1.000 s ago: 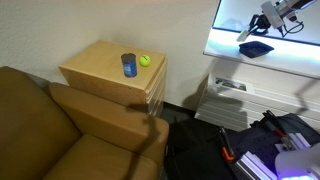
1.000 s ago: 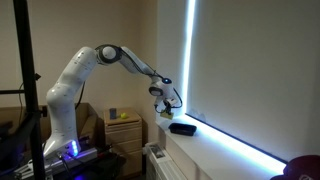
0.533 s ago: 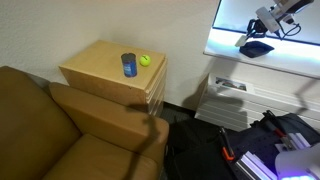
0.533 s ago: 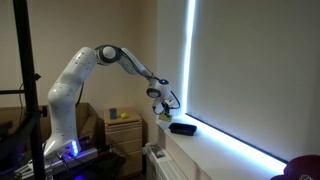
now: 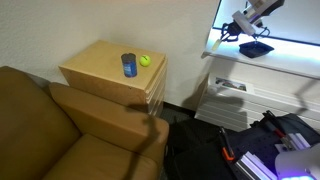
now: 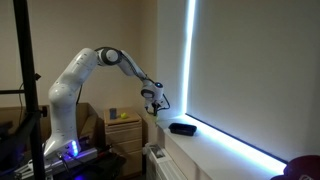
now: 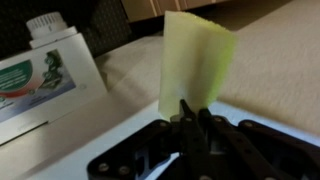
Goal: Put the object in the black tray on the night stand
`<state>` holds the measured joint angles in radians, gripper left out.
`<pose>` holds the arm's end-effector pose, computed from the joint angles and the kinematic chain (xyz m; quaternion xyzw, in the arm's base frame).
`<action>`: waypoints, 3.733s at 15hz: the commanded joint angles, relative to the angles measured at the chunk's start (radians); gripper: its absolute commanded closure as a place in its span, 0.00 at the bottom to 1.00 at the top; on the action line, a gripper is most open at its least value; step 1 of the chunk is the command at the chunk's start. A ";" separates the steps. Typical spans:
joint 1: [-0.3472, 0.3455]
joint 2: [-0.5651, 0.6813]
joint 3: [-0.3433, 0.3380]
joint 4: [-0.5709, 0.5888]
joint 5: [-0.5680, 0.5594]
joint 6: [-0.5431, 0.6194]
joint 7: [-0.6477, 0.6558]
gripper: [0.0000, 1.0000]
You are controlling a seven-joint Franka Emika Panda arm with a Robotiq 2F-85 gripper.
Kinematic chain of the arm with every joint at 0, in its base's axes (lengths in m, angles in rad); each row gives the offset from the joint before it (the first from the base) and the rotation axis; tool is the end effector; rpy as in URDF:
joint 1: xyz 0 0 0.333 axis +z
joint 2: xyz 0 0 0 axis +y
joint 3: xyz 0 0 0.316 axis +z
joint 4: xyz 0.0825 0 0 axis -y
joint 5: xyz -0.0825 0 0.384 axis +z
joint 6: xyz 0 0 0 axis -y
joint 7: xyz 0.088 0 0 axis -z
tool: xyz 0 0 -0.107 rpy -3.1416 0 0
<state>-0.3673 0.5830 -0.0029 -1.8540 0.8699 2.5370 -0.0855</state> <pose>0.6024 -0.2431 0.2119 -0.8495 0.4592 -0.1021 0.2389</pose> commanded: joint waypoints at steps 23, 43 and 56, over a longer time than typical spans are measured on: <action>0.231 -0.269 0.064 -0.095 0.141 -0.227 -0.585 0.98; 0.383 0.046 0.108 0.052 -0.563 0.047 -0.205 0.98; 0.247 0.043 0.367 0.113 -0.593 0.263 -0.284 0.92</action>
<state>-0.1207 0.6247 0.3633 -1.7426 0.2830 2.8003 -0.3760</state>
